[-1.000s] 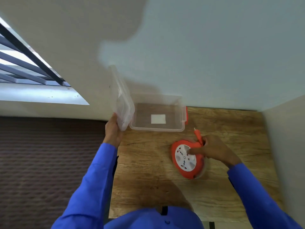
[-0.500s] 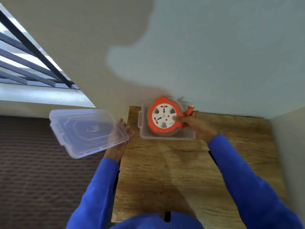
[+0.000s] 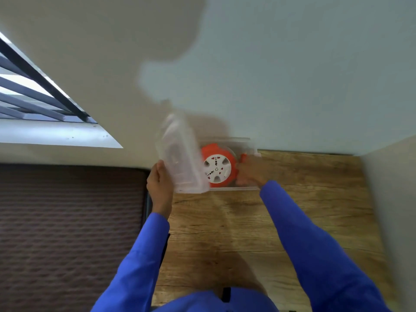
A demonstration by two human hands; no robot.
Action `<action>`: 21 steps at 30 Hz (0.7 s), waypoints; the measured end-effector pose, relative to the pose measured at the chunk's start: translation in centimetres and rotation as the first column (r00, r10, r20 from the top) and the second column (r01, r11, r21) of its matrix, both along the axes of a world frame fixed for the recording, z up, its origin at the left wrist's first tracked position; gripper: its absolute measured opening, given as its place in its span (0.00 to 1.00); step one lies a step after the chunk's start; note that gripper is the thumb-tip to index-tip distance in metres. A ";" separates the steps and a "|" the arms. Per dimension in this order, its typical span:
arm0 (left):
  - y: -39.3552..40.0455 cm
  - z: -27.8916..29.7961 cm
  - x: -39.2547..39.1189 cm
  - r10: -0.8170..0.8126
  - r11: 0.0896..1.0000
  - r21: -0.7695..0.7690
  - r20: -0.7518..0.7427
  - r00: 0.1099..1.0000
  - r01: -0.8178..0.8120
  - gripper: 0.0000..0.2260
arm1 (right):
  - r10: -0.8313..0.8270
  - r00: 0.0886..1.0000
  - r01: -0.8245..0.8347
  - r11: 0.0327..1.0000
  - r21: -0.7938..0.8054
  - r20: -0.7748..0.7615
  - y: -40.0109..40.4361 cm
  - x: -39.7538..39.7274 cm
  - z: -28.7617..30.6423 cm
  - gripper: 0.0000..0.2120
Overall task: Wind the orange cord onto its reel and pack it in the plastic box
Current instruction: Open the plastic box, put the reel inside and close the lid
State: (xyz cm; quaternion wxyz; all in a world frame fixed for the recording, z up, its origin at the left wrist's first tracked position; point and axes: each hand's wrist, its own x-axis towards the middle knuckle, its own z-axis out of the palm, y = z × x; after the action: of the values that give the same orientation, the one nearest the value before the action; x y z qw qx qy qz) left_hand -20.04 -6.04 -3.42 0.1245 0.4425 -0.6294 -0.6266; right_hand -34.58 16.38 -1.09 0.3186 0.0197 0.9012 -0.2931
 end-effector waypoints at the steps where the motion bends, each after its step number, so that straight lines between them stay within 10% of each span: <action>1: 0.1 -0.2 0.0 -0.032 0.986 -0.161 0.024 0.999 0.036 0.18 | -0.183 0.978 0.201 0.958 -0.204 0.104 0.9 0.0 1.0 0.13; 4: 0.4 -0.3 -1.5 -0.098 0.907 -0.401 0.104 0.990 0.132 0.19 | -0.415 0.856 0.515 0.636 -0.576 0.307 4.8 0.6 3.8 0.21; 13: 2.5 -1.0 -3.5 -0.092 0.861 -0.459 0.286 0.954 0.221 0.22 | -0.228 0.903 0.180 0.970 -0.161 -0.365 5.1 2.0 3.1 0.24; 18: 1.2 -1.5 -3.3 -0.217 0.831 -0.469 0.223 0.950 0.300 0.19 | -0.187 0.865 0.200 0.980 -0.022 -0.466 4.0 0.9 2.3 0.07; 21: 1.1 -2.0 -2.7 -0.238 0.879 -0.387 0.153 0.959 0.280 0.18 | -0.234 0.902 0.238 0.971 -0.035 -0.363 4.1 0.8 1.1 0.20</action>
State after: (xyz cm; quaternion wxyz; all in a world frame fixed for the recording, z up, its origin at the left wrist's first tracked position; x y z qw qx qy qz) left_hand -22.77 -4.91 -5.38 0.0965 0.3499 -0.8042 -0.4706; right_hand -33.76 20.48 0.03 0.1081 0.0755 0.9371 -0.3233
